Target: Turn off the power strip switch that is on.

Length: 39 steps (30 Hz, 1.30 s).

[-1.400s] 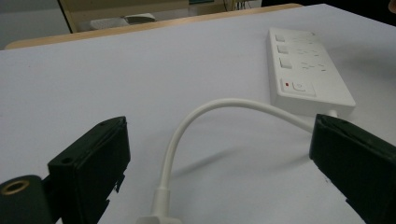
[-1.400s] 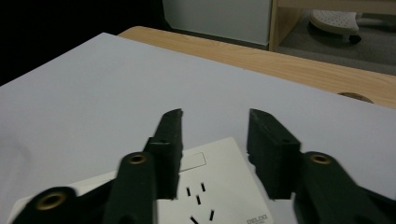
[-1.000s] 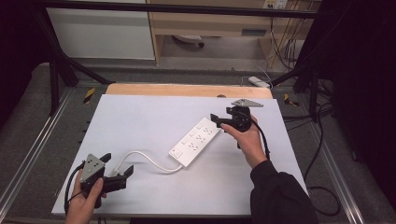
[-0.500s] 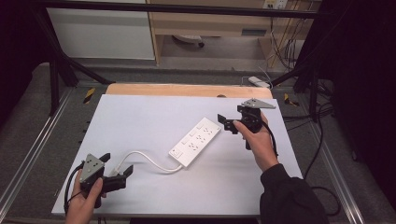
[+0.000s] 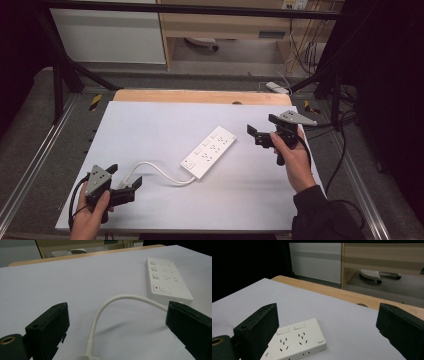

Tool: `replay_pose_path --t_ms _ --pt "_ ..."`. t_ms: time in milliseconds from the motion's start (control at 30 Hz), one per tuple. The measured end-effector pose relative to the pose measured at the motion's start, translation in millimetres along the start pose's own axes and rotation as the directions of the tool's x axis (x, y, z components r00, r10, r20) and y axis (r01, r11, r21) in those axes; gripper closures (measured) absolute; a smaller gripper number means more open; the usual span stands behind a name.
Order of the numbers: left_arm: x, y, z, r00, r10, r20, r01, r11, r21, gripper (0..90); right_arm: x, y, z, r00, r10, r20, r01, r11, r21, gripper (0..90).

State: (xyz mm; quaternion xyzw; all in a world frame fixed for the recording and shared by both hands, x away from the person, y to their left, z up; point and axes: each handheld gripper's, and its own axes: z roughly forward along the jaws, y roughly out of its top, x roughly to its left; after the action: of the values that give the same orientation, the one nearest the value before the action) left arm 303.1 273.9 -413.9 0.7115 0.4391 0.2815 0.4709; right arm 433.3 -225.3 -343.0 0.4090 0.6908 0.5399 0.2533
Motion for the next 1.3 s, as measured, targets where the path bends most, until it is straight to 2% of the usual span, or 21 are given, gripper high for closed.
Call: replay_pose_path --t_ms 233,567,933,1200,1300 --pt "-0.1 -0.1 -0.1 1.0000 -0.001 -0.001 0.001 1.0000 0.000 5.3 -7.4 -7.5 -20.2 0.9997 0.002 0.025 -0.001 0.999 -0.047 3.5" --pt "-0.7 -0.1 -0.3 1.0000 -0.003 -0.003 0.003 1.0000 -0.004 5.3 -18.0 -24.6 -44.8 0.9971 0.016 0.074 -0.010 0.997 -0.083 2.0" --pt "-0.5 -0.1 -0.6 1.0000 -0.008 -0.002 0.008 1.0000 -0.005 5.3 -28.0 -57.1 -60.0 0.9958 0.016 0.091 -0.011 0.998 -0.061 2.7" --pt "-0.8 -0.1 -0.3 0.9999 -0.011 0.000 0.011 0.9999 -0.005 5.3 -26.6 -78.0 -69.2 0.9953 0.031 0.092 -0.027 0.998 -0.048 2.9" --pt "-0.7 -0.1 -0.6 0.9999 -0.012 0.000 0.012 0.9999 -0.004 5.3 -25.2 -83.8 -71.6 0.9954 0.021 0.094 -0.018 0.999 -0.037 2.7"
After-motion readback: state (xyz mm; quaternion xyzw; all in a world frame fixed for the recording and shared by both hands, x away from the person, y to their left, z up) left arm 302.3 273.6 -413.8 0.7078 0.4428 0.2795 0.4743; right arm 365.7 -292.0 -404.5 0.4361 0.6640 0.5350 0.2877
